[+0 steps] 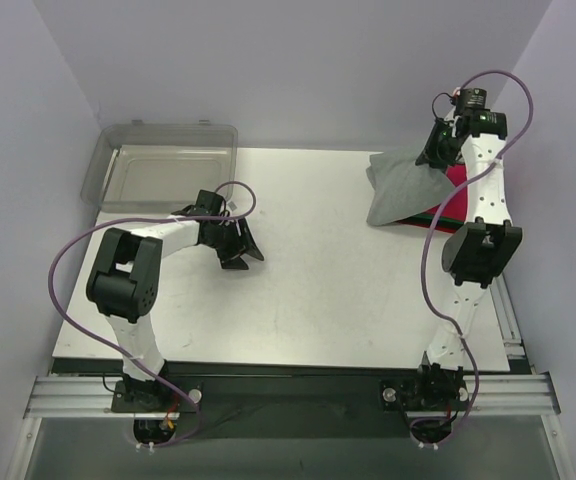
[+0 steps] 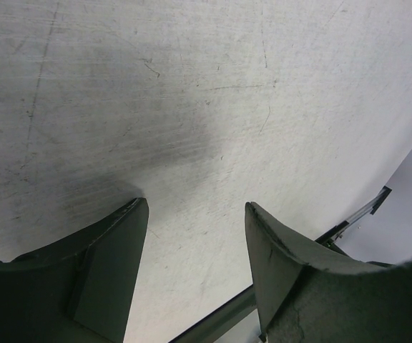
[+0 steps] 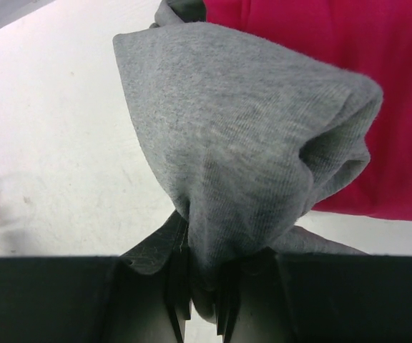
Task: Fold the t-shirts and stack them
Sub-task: Put the neatly folded tshirt into the corner of the board with the right arm
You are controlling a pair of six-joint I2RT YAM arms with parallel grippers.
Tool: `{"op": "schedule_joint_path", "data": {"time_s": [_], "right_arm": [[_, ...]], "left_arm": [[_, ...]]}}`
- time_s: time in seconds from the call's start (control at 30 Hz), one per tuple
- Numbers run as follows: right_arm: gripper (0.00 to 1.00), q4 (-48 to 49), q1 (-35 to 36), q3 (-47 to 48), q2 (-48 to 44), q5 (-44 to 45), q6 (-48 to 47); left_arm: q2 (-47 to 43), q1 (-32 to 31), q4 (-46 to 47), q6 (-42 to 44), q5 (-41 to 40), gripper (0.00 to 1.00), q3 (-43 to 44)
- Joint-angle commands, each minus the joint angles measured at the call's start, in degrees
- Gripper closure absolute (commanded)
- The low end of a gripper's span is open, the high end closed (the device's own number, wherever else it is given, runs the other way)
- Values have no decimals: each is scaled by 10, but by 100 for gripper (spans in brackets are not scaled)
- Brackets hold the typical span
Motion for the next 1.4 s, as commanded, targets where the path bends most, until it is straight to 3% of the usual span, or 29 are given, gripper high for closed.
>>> {"op": "schedule_joint_path", "data": {"time_s": [0.0, 0.17, 0.43, 1.1, 1.37], "right_arm": [[100, 53, 7, -27, -48, 52, 4], [100, 144, 13, -110, -77, 95, 3], [100, 208, 36, -184, -120, 124, 9], [100, 235, 44, -218, -151, 289, 2], [100, 344, 46, -311, -184, 381, -15]], "left_arm": [[-38, -2, -9, 10, -9, 33, 1], [-51, -2, -21, 15, -20, 33, -6], [-62, -8, -28, 14, -26, 33, -14], [-65, -12, -38, 20, -31, 33, -15], [-70, -12, -50, 20, -38, 33, -19]]}}
